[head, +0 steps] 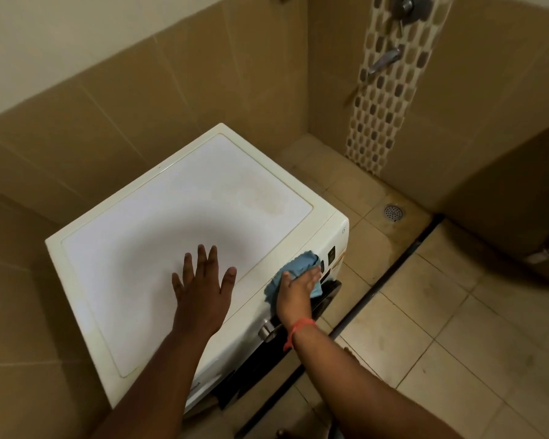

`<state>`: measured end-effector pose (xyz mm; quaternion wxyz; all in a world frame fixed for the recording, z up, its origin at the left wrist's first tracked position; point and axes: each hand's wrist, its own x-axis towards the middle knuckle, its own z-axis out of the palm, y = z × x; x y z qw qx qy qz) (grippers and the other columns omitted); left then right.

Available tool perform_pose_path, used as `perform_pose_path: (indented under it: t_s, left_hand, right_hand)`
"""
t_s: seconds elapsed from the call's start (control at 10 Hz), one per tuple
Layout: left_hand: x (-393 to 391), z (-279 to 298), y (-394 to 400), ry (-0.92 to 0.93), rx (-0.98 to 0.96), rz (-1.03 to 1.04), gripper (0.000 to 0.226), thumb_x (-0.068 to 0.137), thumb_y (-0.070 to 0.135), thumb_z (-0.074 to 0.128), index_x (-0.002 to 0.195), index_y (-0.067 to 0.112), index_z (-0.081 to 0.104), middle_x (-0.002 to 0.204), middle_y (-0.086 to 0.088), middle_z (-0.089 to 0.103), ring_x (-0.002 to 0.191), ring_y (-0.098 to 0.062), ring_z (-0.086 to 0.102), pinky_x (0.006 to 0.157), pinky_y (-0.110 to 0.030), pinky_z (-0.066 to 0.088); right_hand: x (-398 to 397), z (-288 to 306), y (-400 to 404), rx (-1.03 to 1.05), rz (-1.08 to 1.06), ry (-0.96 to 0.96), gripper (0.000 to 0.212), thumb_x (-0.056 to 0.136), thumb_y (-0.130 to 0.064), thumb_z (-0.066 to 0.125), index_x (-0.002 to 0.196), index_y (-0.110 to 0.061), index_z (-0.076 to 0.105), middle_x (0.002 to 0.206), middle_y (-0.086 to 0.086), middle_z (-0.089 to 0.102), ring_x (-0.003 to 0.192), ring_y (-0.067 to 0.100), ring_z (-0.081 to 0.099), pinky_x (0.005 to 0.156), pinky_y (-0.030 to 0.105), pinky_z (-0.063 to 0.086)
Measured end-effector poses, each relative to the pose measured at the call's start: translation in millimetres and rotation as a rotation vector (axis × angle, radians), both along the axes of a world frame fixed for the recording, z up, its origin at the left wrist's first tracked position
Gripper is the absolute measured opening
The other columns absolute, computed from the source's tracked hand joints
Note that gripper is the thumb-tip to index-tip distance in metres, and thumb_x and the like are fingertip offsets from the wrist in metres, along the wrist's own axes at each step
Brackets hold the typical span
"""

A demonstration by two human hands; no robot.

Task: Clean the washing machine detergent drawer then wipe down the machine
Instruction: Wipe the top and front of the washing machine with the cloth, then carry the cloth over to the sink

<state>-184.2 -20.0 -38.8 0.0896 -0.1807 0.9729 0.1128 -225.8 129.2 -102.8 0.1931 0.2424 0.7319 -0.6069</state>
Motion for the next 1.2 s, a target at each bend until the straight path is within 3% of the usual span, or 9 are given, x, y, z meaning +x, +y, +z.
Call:
perform_pose_path:
  t_s: [0.2, 0.3, 0.4, 0.5, 0.6, 0.8, 1.0, 1.1, 1.2]
  left_hand:
    - [-28.8, 2.0, 10.3, 0.014, 0.005, 0.049, 0.081, 0.086, 0.064, 0.003, 0.156, 0.023, 0.004, 0.165, -0.003, -0.002, 0.151, -0.027, -0.006, 0.120, -0.054, 0.002]
    - [-40.7, 1.0, 14.6, 0.012, 0.011, 0.077, 0.081, 0.087, 0.064, 0.004, 0.156, 0.023, 0.004, 0.165, -0.003, -0.002, 0.151, -0.027, -0.006, 0.120, -0.054, 0.002]
    - [-46.2, -0.2, 19.3, 0.003, 0.019, 0.091, 0.080, 0.087, 0.064, 0.003, 0.156, 0.024, 0.003, 0.165, -0.003, -0.003, 0.151, -0.026, -0.007, 0.120, -0.053, 0.001]
    - [-44.6, -1.6, 22.7, 0.001, 0.029, 0.113, 0.080, 0.087, 0.064, 0.003, 0.156, 0.024, 0.002, 0.165, -0.002, -0.003, 0.151, -0.025, -0.007, 0.120, -0.053, 0.000]
    - [-39.1, -2.6, 28.2, -0.005, 0.052, 0.132, 0.080, 0.087, 0.064, 0.004, 0.156, 0.024, 0.003, 0.165, -0.001, -0.003, 0.151, -0.025, -0.008, 0.120, -0.054, 0.001]
    - [-33.2, 13.6, 40.7, 0.053, 0.190, 0.122, 0.077, 0.090, 0.061, 0.011, 0.157, 0.022, 0.008, 0.165, -0.002, 0.001, 0.152, -0.022, -0.002, 0.121, -0.046, 0.003]
    - [-28.9, 54.3, 83.6, 0.044, 0.862, 0.118, 0.063, 0.096, 0.061, 0.034, 0.147, 0.024, 0.040, 0.150, 0.009, 0.041, 0.138, -0.010, 0.037, 0.113, -0.027, 0.024]
    - [-22.0, 73.0, 108.9, -0.032, 1.327, 0.157, 0.062, 0.086, 0.073, 0.045, 0.130, 0.031, 0.057, 0.138, 0.007, 0.057, 0.127, -0.012, 0.053, 0.112, -0.041, 0.036]
    - [-17.6, 92.3, 127.9, 0.017, 1.648, 0.155, 0.047, 0.099, 0.053, 0.041, 0.122, 0.020, 0.064, 0.120, -0.007, 0.070, 0.113, -0.024, 0.065, 0.100, -0.044, 0.049]
  right_hand:
    - [-101.7, -5.8, 29.8, 0.038, -0.304, -0.134, 0.063, 0.104, -0.033, 0.036, 0.155, -0.006, 0.009, 0.163, 0.009, 0.011, 0.149, 0.026, 0.013, 0.121, 0.035, 0.007]
    - [-135.6, -14.0, 50.1, 0.051, -0.262, -0.105, 0.059, 0.102, -0.037, 0.039, 0.148, -0.004, 0.025, 0.150, 0.017, 0.035, 0.136, 0.035, 0.037, 0.114, 0.042, 0.029]
    - [-159.9, -21.4, 68.3, -0.025, -0.301, -0.095, 0.034, 0.095, -0.049, 0.038, 0.117, -0.025, 0.047, 0.120, 0.007, 0.055, 0.110, 0.029, 0.057, 0.091, 0.039, 0.046]
    - [-173.3, -2.7, 100.2, -0.064, -0.088, -0.134, 0.026, 0.102, -0.042, 0.026, 0.093, -0.032, 0.047, 0.105, 0.007, 0.053, 0.100, 0.023, 0.053, 0.089, 0.038, 0.046]
    - [-171.9, 10.8, 133.9, -0.193, -0.090, -0.173, 0.041, 0.104, -0.029, 0.033, 0.132, -0.007, 0.053, 0.133, 0.013, 0.056, 0.121, 0.032, 0.055, 0.093, 0.038, 0.047]
    - [-125.8, 48.7, 176.7, -0.816, -0.356, -0.132, 0.053, 0.097, -0.040, 0.043, 0.127, 0.000, 0.060, 0.128, 0.019, 0.062, 0.113, 0.031, 0.064, 0.098, 0.044, 0.052]
    - [-51.8, 115.9, 163.0, -1.077, -0.182, 0.048, 0.071, 0.097, -0.057, 0.039, 0.139, 0.000, 0.049, 0.142, 0.023, 0.049, 0.133, 0.037, 0.047, 0.115, 0.052, 0.030]
    - [-19.0, 142.4, 143.1, -1.111, -0.123, 0.130, 0.061, 0.098, -0.044, 0.047, 0.141, 0.000, 0.047, 0.143, 0.024, 0.048, 0.134, 0.039, 0.044, 0.114, 0.055, 0.029]
    - [1.0, 160.7, 139.3, -1.044, -0.062, 0.204, 0.058, 0.092, -0.024, 0.061, 0.139, 0.004, 0.044, 0.142, 0.028, 0.046, 0.133, 0.042, 0.045, 0.109, 0.056, 0.037]
